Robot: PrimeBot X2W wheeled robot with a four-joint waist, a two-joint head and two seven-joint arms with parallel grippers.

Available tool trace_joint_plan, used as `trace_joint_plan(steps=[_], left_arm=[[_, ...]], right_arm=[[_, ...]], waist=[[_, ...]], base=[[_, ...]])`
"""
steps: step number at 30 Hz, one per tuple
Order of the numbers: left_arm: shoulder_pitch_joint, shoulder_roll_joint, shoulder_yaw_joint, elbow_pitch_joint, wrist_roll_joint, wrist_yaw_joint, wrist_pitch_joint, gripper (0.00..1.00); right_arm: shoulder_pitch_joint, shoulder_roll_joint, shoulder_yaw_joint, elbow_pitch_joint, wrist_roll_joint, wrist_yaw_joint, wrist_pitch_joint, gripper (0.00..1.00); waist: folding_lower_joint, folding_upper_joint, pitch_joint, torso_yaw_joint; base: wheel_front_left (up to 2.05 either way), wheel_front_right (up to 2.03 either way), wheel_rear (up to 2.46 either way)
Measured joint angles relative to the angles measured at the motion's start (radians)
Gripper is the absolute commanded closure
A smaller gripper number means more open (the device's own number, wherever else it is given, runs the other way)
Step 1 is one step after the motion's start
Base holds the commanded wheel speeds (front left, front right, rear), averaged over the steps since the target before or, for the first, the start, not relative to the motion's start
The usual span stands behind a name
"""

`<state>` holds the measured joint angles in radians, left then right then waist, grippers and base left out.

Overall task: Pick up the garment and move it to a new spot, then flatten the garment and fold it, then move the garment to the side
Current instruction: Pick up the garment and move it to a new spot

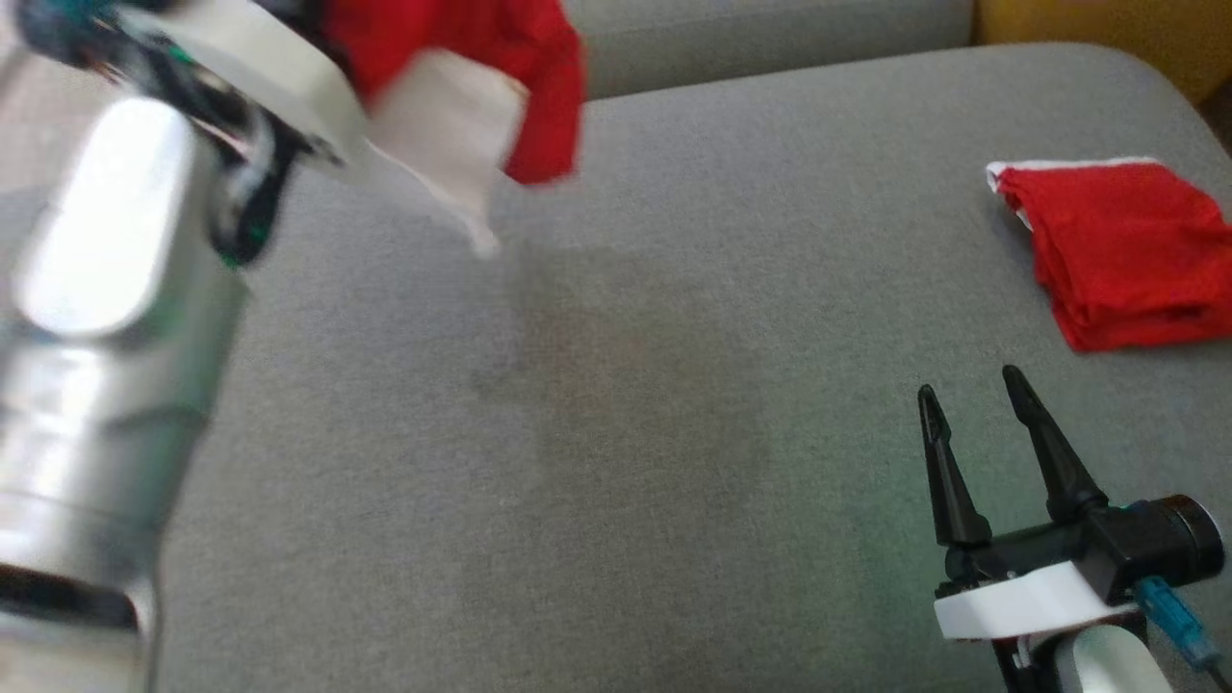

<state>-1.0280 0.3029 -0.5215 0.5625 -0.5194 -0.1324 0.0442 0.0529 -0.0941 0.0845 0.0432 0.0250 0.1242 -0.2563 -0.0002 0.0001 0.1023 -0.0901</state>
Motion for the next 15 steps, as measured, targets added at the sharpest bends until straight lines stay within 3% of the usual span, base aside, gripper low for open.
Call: trace_joint_plan(steps=[3,6,12,14,15], left_arm=[[0.086,-0.033,-0.055,-0.025,0.001,0.000,-0.019,1.00],[0.210,-0.072,-0.141,-0.013,0.049,0.000,-0.104,1.00],[0.427,-0.168,-0.252,0.160,0.108,0.011,-0.263,1.00],[0.453,-0.190,-0.256,0.183,0.122,0.033,-0.285,1.00],[0.460,-0.200,-0.252,0.184,0.124,0.051,-0.291,0.31]], right_arm=[[-0.005,0.001,0.005,0.000,0.000,0.000,0.000,0.00],[-0.018,0.001,0.012,0.002,0.000,0.000,0.000,0.00],[-0.065,0.004,0.041,0.021,0.002,0.000,0.000,0.00],[-0.063,0.004,0.039,0.029,0.002,0.000,0.000,0.00],[-0.062,0.004,0.037,0.031,0.002,0.000,0.000,0.00]], waist=[[0.0003,0.0000,0.030,-0.016],[0.0003,0.0000,0.063,-0.031],[0.0005,-0.0001,0.095,-0.070],[0.0004,0.0000,0.085,-0.074],[0.0003,0.0000,0.077,-0.073]], base=[[0.00,0.00,0.00],[0.00,0.00,0.00],[0.00,0.00,0.00],[0.00,0.00,0.00],[0.00,0.00,0.00]])
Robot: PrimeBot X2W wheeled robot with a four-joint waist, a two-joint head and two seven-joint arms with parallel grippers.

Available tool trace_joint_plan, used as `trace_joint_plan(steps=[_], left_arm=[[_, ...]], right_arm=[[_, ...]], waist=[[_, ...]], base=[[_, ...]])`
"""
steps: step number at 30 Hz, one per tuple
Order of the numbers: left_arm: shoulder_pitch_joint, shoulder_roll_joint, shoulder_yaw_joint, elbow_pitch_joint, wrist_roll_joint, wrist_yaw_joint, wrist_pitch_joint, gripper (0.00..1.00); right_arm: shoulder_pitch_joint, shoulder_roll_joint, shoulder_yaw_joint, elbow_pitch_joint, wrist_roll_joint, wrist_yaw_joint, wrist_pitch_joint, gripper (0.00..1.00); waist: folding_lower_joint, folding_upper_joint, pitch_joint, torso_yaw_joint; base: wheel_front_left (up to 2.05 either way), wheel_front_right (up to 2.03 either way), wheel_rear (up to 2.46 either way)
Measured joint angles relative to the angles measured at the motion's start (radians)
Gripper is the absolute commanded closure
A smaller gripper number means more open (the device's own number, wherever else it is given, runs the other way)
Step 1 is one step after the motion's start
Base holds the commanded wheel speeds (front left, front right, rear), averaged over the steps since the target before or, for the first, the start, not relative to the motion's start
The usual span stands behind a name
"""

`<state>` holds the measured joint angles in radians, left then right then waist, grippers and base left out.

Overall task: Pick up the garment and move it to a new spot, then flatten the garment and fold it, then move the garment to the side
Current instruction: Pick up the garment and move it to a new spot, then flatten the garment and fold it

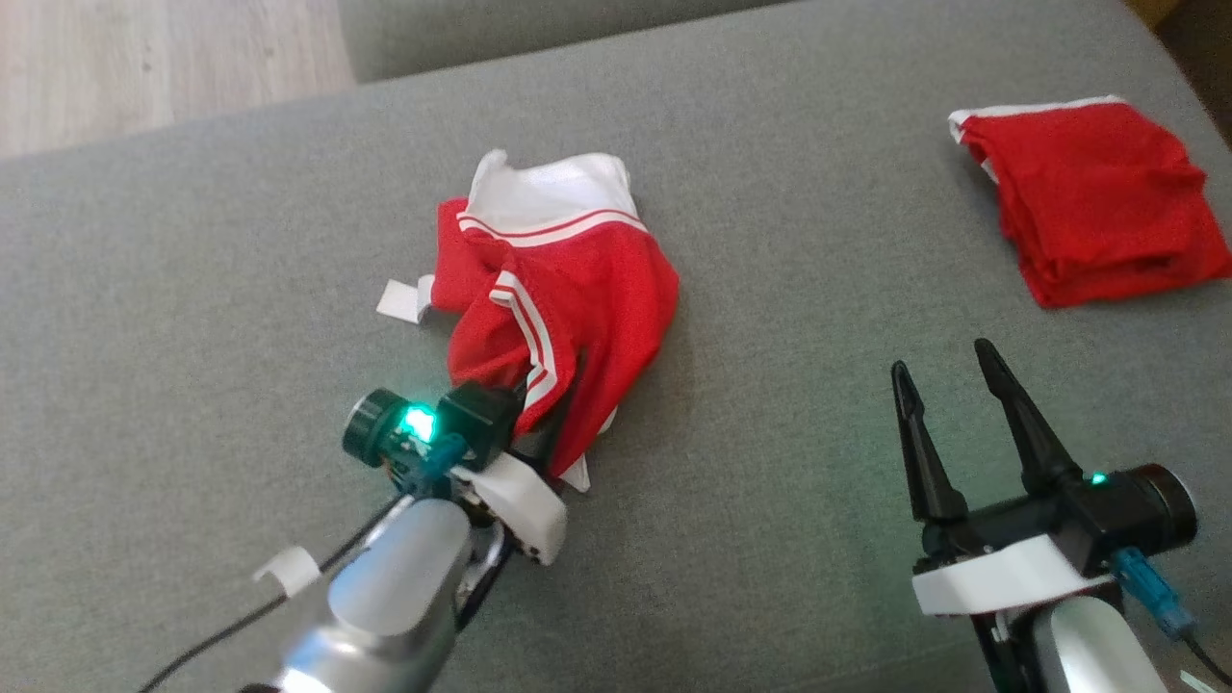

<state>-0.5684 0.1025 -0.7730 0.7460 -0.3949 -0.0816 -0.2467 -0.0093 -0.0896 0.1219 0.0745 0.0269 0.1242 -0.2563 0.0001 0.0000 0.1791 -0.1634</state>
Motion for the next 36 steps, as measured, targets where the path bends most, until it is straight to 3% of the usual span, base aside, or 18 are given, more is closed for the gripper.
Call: trace_joint_plan(steps=[1,6,9,18,25,36], left_arm=[[0.005,-0.010,0.005,-0.006,0.001,0.018,-0.003,0.00],[0.106,-0.033,0.074,-0.174,0.070,0.124,-0.005,0.00],[0.237,-0.031,0.117,-0.279,0.106,0.163,-0.006,0.00],[0.515,0.019,0.291,-0.532,0.217,0.292,-0.006,0.00],[0.667,0.031,0.368,-0.654,0.267,0.328,-0.007,0.00],[0.765,0.029,0.415,-0.702,0.313,0.292,-0.007,0.00]], right_arm=[[0.003,0.000,-0.005,0.004,0.000,0.000,0.000,0.00],[0.067,0.008,-0.017,0.025,0.000,0.000,0.000,0.00],[0.119,0.017,-0.019,0.029,0.000,0.000,0.000,0.00],[0.151,0.033,-0.060,0.029,0.000,0.000,0.000,0.00],[0.189,0.040,-0.078,0.031,0.007,0.000,0.000,0.00],[0.212,0.044,-0.078,0.041,0.018,0.000,0.000,0.00]], waist=[[0.0000,0.0000,-0.011,0.002],[-0.0001,0.0000,-0.086,0.022],[-0.0003,0.0000,-0.139,0.040],[-0.0003,0.0000,-0.230,0.145],[-0.0002,0.0000,-0.264,0.204],[-0.0001,0.0000,-0.279,0.223]], base=[[0.00,0.00,0.00],[0.00,0.00,0.00],[0.00,0.00,0.00],[0.00,0.00,0.00],[0.00,0.00,0.00],[0.00,0.00,0.00]])
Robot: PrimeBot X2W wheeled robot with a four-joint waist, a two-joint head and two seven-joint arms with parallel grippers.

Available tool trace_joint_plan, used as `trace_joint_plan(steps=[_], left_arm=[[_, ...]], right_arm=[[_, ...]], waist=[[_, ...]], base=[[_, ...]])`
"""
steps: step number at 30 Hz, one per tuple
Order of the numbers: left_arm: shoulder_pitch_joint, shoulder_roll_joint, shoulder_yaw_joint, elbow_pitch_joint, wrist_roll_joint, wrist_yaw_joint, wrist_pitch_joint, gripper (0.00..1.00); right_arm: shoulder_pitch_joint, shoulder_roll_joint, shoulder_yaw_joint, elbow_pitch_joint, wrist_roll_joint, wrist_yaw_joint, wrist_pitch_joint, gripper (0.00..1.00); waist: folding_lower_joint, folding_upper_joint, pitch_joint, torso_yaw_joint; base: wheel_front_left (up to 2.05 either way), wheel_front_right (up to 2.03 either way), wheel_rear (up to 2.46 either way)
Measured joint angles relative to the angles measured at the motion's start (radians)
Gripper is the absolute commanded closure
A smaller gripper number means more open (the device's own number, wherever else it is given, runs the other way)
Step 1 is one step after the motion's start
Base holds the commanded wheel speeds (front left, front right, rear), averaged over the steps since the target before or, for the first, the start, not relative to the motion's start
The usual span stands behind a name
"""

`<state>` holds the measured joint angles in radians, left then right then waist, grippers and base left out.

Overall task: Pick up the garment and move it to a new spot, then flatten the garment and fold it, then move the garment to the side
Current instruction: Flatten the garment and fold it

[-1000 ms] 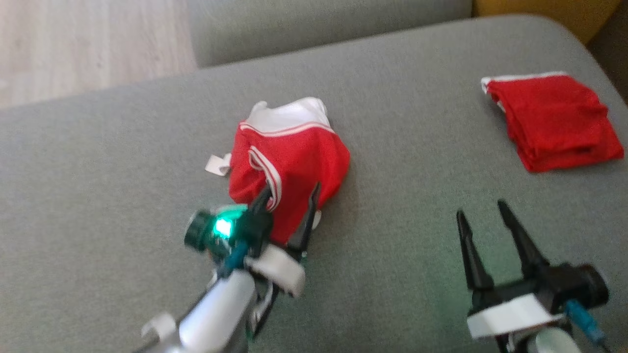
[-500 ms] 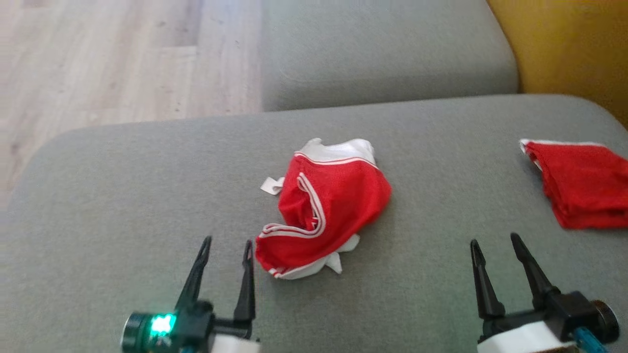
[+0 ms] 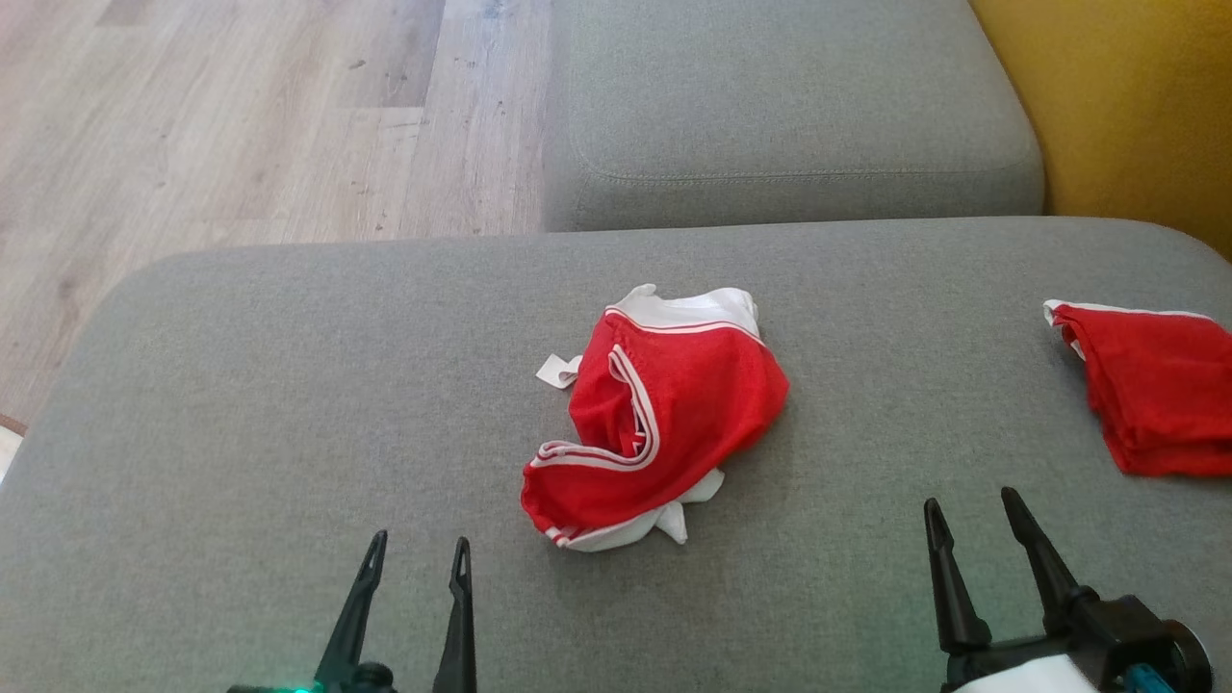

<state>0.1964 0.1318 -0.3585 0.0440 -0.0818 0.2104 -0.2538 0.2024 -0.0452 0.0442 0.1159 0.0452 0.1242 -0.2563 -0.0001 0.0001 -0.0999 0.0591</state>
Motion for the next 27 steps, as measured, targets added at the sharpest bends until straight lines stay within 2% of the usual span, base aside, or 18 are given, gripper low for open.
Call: trace_joint_plan(steps=[17,23,27], left_arm=[[0.007,-0.030,0.041,0.004,0.030,-0.027,0.000,0.00],[-0.004,-0.028,0.036,0.118,0.030,-0.082,0.000,0.00],[-0.098,-0.030,0.018,0.197,0.035,-0.135,0.000,0.00]], right_arm=[[0.000,0.000,0.002,0.012,0.008,0.000,0.000,0.00],[-0.002,0.000,0.010,0.007,0.006,0.000,0.000,0.00],[-0.008,0.000,0.017,-0.010,-0.003,0.000,0.000,0.00]], waist=[[0.0002,0.0000,0.008,0.004],[0.0001,0.0000,0.033,0.000],[0.0002,0.0000,0.068,-0.004]], base=[[0.00,0.00,0.00],[0.00,0.00,0.00],[0.00,0.00,0.00]])
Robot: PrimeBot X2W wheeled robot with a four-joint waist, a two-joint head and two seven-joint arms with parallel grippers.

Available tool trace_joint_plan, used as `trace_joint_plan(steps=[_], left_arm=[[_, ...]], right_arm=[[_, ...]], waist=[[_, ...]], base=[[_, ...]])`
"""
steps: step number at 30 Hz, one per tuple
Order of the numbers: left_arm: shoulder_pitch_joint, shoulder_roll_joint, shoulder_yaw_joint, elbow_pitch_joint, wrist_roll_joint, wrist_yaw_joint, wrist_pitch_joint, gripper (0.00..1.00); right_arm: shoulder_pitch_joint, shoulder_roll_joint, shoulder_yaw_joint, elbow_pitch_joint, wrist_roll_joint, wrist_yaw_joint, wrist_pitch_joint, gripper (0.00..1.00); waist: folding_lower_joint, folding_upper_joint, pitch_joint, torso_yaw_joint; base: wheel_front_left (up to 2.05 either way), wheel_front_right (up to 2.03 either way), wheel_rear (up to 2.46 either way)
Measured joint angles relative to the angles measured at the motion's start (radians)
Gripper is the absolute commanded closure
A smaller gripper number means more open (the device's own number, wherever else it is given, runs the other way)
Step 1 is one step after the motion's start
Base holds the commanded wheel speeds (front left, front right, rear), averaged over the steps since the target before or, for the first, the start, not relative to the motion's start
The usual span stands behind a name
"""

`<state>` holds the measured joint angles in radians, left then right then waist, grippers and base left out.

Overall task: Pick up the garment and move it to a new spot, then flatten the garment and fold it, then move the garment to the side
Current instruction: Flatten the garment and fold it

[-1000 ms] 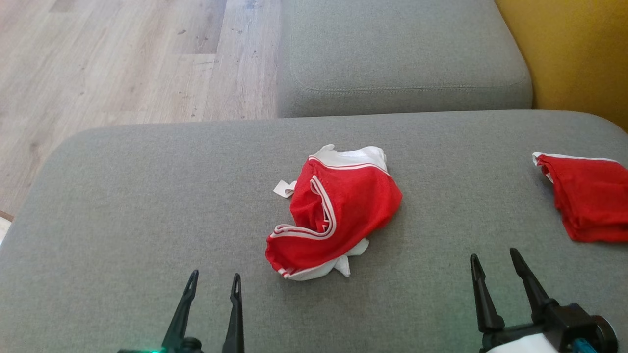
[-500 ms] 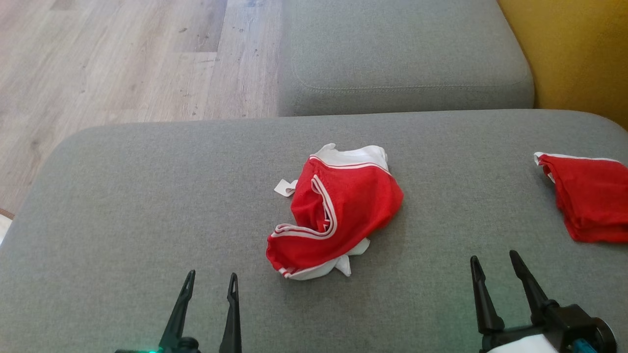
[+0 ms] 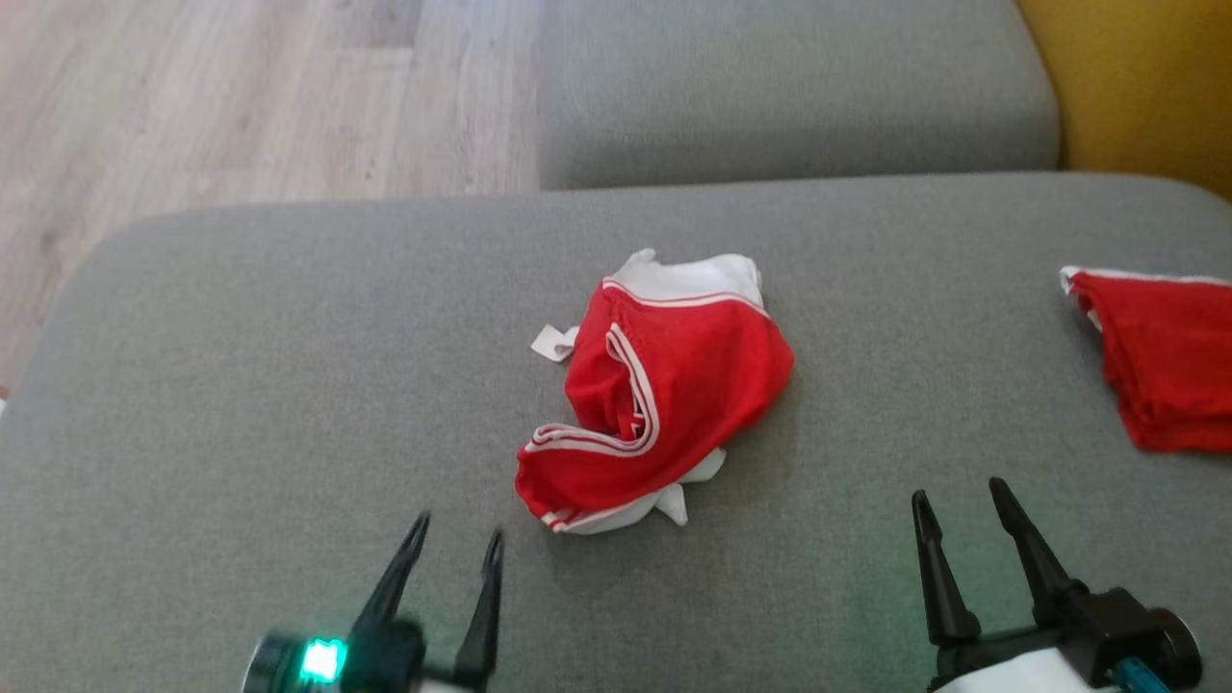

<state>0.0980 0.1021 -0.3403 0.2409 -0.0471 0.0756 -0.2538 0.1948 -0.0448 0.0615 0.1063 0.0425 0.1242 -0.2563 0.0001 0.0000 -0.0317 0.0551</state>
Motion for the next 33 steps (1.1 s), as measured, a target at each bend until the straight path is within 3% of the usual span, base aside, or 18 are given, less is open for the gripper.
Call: trace_joint_plan(steps=[6,10,13,15,20,26,30,33], left_arm=[[-0.203,-0.003,-0.043,0.160,0.006,-0.097,0.000,0.00],[-0.285,-0.003,-0.050,0.247,0.018,-0.113,0.000,0.00],[-0.369,-0.008,-0.061,0.361,0.015,-0.148,0.000,0.00],[-0.395,-0.009,-0.085,0.406,0.012,-0.169,0.000,1.00],[-0.425,-0.019,-0.180,0.413,-0.037,-0.200,0.000,1.00],[-0.490,-0.031,-0.481,0.301,-0.221,-0.208,0.000,1.00],[-0.663,-0.028,-0.576,0.222,-0.347,-0.208,0.000,1.00],[-0.825,-0.024,-0.593,0.203,-0.433,-0.208,0.000,1.00]], right_arm=[[-0.018,-0.010,0.018,-0.016,0.000,0.000,0.000,0.00],[-0.053,-0.028,0.019,-0.023,0.000,0.000,0.000,0.00],[-0.099,-0.037,0.026,-0.025,0.000,0.000,0.000,0.00],[-0.108,-0.040,0.027,-0.025,0.000,0.000,0.000,0.00],[-0.108,-0.044,0.031,-0.017,0.000,0.000,0.000,0.00],[-0.106,-0.042,0.045,-0.010,0.000,0.000,0.000,0.00],[-0.097,-0.038,0.044,-0.010,0.000,0.000,0.000,0.00],[-0.085,-0.034,0.044,-0.010,0.000,0.000,0.000,0.00]], waist=[[0.0000,0.0000,0.064,-0.011],[0.0002,0.0000,0.102,-0.019],[0.0002,0.0000,0.141,-0.039],[0.0002,0.0000,0.152,-0.055],[0.0000,0.0000,0.151,-0.093],[-0.0001,0.0000,0.120,-0.150],[-0.0001,0.0000,0.095,-0.197],[-0.0001,0.0000,0.074,-0.231]], base=[[0.00,0.00,0.00],[0.00,0.00,0.00],[0.00,0.00,0.00],[0.00,0.00,0.00],[0.00,0.00,0.00],[0.00,0.00,0.00],[0.00,0.00,0.00],[0.00,0.00,0.00]])
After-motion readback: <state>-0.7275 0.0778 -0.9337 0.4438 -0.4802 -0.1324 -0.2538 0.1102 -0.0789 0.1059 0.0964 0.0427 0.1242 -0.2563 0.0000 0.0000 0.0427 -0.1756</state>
